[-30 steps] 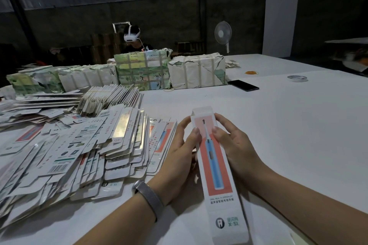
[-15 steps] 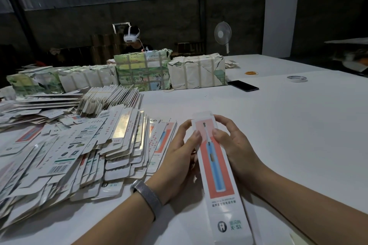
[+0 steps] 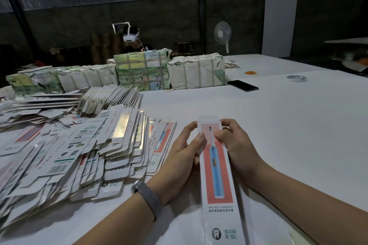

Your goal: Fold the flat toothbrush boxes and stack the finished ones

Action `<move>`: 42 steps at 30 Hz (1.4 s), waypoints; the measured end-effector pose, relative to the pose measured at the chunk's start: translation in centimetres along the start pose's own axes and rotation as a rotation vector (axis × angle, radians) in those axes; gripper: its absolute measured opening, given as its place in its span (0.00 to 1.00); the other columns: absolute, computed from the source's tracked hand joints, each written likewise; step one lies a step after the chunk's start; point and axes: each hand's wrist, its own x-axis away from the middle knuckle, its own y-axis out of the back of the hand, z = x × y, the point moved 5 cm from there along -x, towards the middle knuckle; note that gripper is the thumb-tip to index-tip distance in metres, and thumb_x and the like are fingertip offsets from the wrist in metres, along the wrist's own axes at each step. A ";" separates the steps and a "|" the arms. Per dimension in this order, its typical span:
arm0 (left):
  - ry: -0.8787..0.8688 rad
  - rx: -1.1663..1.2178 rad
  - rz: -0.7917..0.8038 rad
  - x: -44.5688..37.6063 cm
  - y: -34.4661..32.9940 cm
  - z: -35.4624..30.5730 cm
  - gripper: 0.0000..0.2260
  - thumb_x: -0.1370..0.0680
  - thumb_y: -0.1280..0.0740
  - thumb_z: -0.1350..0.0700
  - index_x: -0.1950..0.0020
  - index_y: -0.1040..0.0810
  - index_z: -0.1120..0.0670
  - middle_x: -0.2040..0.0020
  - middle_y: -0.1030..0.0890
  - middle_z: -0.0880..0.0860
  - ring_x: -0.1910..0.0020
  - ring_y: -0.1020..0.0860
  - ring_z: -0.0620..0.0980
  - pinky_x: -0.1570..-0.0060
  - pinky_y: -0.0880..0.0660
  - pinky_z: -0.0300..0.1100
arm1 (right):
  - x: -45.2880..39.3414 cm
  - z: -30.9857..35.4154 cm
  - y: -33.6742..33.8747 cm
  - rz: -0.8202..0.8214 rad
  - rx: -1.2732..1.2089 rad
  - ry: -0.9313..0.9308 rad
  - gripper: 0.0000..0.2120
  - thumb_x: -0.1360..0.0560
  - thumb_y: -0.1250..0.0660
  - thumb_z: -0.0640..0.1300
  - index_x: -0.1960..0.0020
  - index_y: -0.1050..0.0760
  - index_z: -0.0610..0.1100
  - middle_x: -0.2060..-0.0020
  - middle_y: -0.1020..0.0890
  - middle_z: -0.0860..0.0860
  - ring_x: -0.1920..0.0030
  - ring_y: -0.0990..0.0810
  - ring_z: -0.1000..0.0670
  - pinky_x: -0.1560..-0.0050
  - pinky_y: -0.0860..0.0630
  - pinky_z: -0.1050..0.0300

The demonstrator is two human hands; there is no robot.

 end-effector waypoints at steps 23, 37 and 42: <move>0.019 0.000 -0.010 0.0 -0.1 0.2 0.21 0.24 0.35 0.42 0.31 0.32 0.40 0.50 0.14 0.55 0.53 0.14 0.56 0.56 0.18 0.45 | 0.2 0.7 0.9 -0.105 0.006 0.118 0.12 0.20 0.34 0.40 0.43 0.28 0.55 0.47 0.19 0.52 0.56 0.14 0.45 0.62 0.18 0.59; 0.057 -0.050 -0.018 0.1 0.1 0.2 0.06 0.22 0.36 0.42 0.46 0.26 0.32 0.55 0.14 0.55 0.56 0.13 0.55 0.58 0.18 0.43 | 0.3 0.5 0.8 -0.064 0.048 0.049 0.05 0.19 0.36 0.41 0.48 0.24 0.50 0.60 0.16 0.52 0.62 0.14 0.45 0.64 0.19 0.59; 0.048 -0.053 0.000 0.3 0.0 0.2 0.10 0.22 0.34 0.39 0.42 0.26 0.34 0.53 0.14 0.56 0.54 0.13 0.56 0.56 0.18 0.43 | 0.2 0.5 1.0 -0.095 0.028 0.027 0.03 0.19 0.35 0.41 0.51 0.24 0.46 0.61 0.17 0.48 0.63 0.14 0.43 0.61 0.16 0.53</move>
